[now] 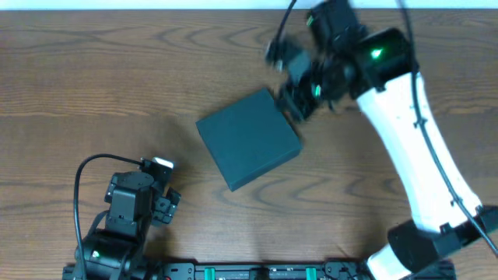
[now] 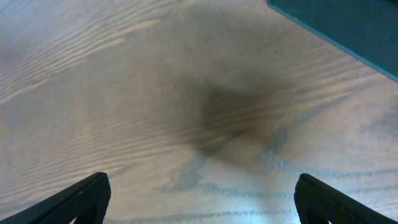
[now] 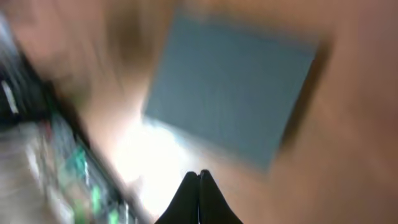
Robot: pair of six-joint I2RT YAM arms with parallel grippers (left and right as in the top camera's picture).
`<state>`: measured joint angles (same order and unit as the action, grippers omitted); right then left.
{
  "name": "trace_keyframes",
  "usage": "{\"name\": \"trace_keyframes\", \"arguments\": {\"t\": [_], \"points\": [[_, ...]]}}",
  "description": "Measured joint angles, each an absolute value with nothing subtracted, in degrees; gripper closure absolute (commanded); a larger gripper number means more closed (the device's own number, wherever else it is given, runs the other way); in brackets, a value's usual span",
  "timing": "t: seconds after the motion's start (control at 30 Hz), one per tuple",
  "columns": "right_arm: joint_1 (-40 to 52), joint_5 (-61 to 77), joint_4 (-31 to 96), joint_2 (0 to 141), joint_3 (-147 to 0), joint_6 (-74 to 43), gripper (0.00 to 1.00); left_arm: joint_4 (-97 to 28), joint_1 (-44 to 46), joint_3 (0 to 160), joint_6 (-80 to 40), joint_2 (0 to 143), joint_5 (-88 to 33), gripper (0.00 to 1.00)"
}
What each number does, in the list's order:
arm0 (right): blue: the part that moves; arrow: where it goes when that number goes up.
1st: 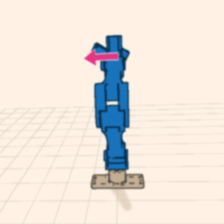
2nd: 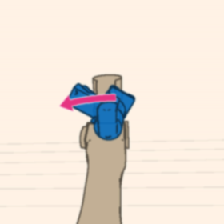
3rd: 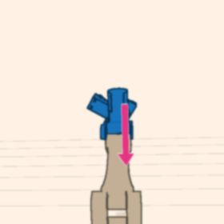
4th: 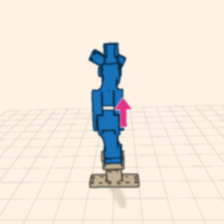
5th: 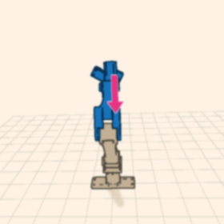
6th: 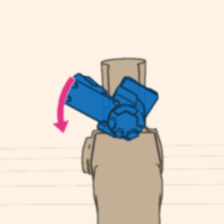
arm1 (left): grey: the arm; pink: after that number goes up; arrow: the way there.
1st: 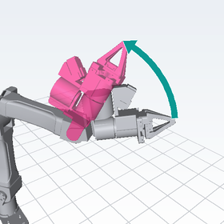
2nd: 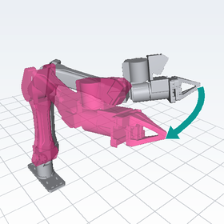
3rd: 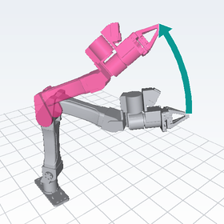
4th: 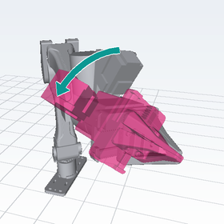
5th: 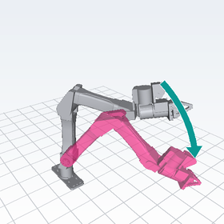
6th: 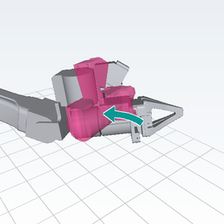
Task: Pack container
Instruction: 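Bring the right gripper over the closed lid, then press down on the closed lid and square the box with the right gripper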
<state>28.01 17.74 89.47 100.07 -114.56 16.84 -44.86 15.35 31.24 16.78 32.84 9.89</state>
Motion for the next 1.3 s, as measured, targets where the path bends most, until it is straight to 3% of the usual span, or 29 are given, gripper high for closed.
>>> {"name": "trace_keyframes", "arguments": {"t": [0.13,0.37,0.53,0.67,0.87,1.3], "points": [[36.3,7.2,92.1,99.1,-110.6,18.6,0.98,-45.0,15.4,31.2,16.8,32.8,9.9,0.05],[43.5,-0.8,72.8,97.2,-88.7,14.0,0.99,-44.9,15.4,31.2,16.8,32.8,9.9,0.05],[46.8,1.7,56.8,95.0,-74.3,7.8,0.99,-44.9,15.4,31.2,16.8,32.8,9.9,0.05],[48.1,7.9,52.6,94.6,-68.9,4.1,0.99,-44.9,15.4,31.2,16.8,32.8,9.9,0.05],[50.5,14.5,46.2,94.5,-63.5,-0.3,0.99,-45.0,15.4,31.2,16.8,32.8,9.9,0.05],[51.0,13.6,28.7,94.6,-58.6,-7.5,0.98,-44.9,15.4,31.2,16.8,32.8,9.9,0.05]]}}
